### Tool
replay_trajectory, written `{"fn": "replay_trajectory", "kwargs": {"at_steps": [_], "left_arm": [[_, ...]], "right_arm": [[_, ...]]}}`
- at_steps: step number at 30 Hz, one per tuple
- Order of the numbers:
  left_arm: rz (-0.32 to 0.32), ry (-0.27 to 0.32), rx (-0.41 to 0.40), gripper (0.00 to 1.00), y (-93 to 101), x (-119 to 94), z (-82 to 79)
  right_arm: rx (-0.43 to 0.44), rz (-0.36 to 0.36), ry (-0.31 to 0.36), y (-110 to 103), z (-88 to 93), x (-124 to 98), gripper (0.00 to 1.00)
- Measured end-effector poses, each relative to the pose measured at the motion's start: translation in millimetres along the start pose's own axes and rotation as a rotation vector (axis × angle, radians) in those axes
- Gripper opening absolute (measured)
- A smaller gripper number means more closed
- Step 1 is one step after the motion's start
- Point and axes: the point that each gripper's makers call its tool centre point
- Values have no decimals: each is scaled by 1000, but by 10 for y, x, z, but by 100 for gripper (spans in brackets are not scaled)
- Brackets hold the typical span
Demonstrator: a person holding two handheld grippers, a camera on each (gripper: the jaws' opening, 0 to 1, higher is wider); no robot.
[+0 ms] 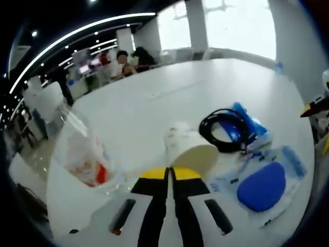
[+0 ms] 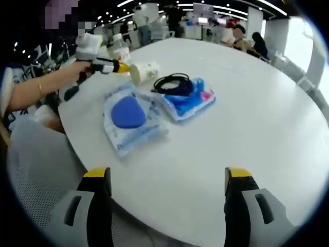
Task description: Arrange the tabletop items into an orderly group along one side of the table until the central work area is clear of visible clutter.
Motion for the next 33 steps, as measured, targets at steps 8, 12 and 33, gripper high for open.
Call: {"fn": "replay_trajectory", "kwargs": {"at_steps": [8, 12, 33], "left_arm": [[-24, 31, -34, 0, -73, -81, -89], [-34, 30, -40, 0, -111, -101, -95], [20, 79, -7, 0, 46, -387, -354]], "right_arm": [[-1, 0, -2, -1, 5, 1, 90], [-3, -3, 0, -9, 0, 2, 90], [-16, -8, 21, -35, -48, -9, 91]]}}
Point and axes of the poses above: the point that each gripper's makers call its tool centre point, and the gripper's own axes: x roughly forward along the fingers, y roughly to its right, z roughly out of its underside, and after that the axes turned 6 degrees about z, right-handed
